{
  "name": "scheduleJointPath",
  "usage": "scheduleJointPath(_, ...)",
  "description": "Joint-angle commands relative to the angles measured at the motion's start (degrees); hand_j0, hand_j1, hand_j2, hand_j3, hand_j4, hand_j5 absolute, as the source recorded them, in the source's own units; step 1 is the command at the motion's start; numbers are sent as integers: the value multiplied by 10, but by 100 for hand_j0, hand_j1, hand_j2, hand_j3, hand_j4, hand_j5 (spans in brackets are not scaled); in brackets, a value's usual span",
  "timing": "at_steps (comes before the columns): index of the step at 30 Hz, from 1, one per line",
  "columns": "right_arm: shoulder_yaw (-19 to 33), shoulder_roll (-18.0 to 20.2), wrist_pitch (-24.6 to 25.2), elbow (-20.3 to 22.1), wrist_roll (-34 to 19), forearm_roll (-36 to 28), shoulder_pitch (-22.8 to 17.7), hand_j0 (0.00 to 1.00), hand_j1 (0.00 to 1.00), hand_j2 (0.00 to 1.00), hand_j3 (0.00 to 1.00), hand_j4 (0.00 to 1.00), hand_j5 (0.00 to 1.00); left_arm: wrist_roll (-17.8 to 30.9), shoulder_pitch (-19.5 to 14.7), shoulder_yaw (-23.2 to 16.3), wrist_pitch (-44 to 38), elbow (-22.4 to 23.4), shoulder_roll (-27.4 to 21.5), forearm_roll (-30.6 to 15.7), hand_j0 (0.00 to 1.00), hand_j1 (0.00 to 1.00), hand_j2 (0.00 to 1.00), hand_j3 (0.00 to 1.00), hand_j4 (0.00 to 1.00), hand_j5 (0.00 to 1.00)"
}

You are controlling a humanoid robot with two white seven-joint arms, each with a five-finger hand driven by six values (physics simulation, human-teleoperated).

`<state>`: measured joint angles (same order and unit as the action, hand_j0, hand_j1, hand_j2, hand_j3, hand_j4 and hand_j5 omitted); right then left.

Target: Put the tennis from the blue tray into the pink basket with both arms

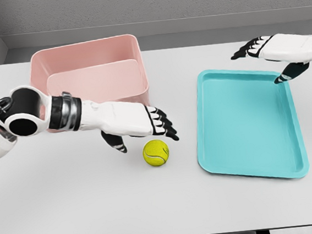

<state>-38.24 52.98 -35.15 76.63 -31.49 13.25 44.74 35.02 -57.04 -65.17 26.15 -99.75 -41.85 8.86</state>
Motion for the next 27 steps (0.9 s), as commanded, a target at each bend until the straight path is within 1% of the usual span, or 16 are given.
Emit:
scheduleJointPath(1, 0, 0, 1, 0, 0, -3, 0, 100, 100, 100, 100, 100, 100, 0, 1, -1, 5, -4, 2, -2, 100, 100, 100, 100, 100, 100)
scheduleJointPath(4, 0, 0, 1, 0, 0, -3, 0, 100, 100, 100, 100, 100, 100, 0, 4, 1, 5, 20, 21, -3, 100, 100, 100, 100, 100, 100)
scheduleJointPath(6, 0, -1, 1, 0, 0, -3, 0, 100, 100, 100, 100, 100, 100, 0, 3, 7, 4, 47, 34, -4, 100, 100, 100, 100, 100, 100)
scheduleJointPath(8, 0, -1, 1, 0, 0, -3, 1, 100, 100, 100, 100, 100, 100, 0, 4, 1, 4, 61, 50, -4, 100, 100, 100, 100, 100, 100)
scheduleJointPath(14, 0, -1, 1, 0, 0, -3, 0, 100, 100, 100, 100, 100, 100, 0, 29, 0, 4, 59, 50, 2, 100, 100, 100, 100, 100, 100)
scheduleJointPath(19, 0, -1, 1, 0, 0, -3, -2, 100, 100, 100, 100, 100, 100, 0, 29, 0, 3, 72, 50, 3, 100, 100, 100, 100, 100, 100)
scheduleJointPath(21, 0, -1, 1, 0, 0, -3, -2, 100, 100, 100, 100, 100, 100, 0, 35, 0, 2, 82, 51, 4, 100, 100, 100, 100, 100, 100)
scheduleJointPath(23, 0, -1, 1, 0, 0, -3, -2, 100, 100, 100, 100, 100, 100, 0, 37, 0, 2, 84, 58, 17, 100, 100, 100, 100, 100, 100)
scheduleJointPath(27, 0, -2, 1, 1, 0, -3, -2, 100, 100, 100, 100, 100, 100, 0, 37, 0, 1, 83, 64, 17, 100, 100, 100, 100, 100, 100)
